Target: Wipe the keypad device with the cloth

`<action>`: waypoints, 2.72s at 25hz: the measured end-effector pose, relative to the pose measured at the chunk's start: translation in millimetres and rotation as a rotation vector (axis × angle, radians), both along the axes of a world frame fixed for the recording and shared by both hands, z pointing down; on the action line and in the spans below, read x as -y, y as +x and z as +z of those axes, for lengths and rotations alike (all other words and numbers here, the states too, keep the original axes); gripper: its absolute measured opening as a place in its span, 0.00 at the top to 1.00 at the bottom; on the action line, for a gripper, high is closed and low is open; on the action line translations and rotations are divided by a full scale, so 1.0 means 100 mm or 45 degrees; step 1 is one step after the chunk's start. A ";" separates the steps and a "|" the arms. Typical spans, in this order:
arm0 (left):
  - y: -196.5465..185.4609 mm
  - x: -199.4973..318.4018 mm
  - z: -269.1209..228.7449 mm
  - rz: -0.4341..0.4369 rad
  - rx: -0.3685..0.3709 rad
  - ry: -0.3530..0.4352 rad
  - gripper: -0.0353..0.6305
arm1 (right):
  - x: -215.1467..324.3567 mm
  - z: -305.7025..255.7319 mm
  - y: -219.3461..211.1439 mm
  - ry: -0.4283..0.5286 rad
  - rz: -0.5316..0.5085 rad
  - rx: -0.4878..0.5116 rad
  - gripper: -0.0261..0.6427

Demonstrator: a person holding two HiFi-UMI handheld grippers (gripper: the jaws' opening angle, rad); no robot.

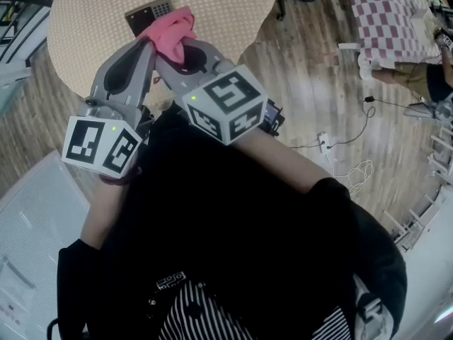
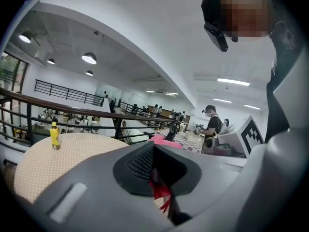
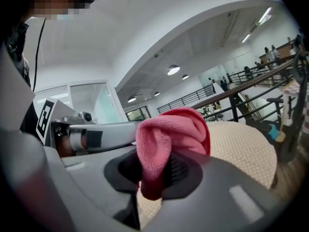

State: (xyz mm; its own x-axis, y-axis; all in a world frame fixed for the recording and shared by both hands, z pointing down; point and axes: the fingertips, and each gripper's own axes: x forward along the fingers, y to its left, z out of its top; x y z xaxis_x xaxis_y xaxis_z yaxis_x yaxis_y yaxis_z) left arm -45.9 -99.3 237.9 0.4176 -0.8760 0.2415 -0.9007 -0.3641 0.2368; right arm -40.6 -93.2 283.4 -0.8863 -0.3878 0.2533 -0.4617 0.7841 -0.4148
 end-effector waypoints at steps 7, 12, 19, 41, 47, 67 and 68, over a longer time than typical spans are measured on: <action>0.00 0.20 -0.02 0.141 -0.013 0.028 0.96 | 0.20 -0.02 -0.01 0.026 0.117 -0.033 0.85; -0.27 0.35 -0.08 0.193 -0.045 0.047 0.96 | 0.35 -0.07 -0.27 0.042 0.170 -0.061 0.85; -0.86 0.41 0.07 0.240 -0.085 0.021 0.96 | 0.40 0.08 -0.85 0.009 0.204 -0.115 0.85; -1.81 0.19 0.53 0.107 -0.183 -0.073 0.96 | 0.14 0.51 -1.77 -0.061 0.029 -0.231 0.85; -1.93 0.43 0.48 0.070 -0.148 -0.082 0.96 | 0.38 0.46 -1.89 -0.051 -0.049 -0.216 0.85; -1.64 1.00 0.98 0.079 -0.115 -0.230 0.96 | 0.92 0.95 -1.62 -0.166 -0.059 -0.209 0.85; -1.62 1.01 1.01 0.078 -0.116 -0.237 0.96 | 0.93 0.98 -1.61 -0.168 -0.060 -0.216 0.85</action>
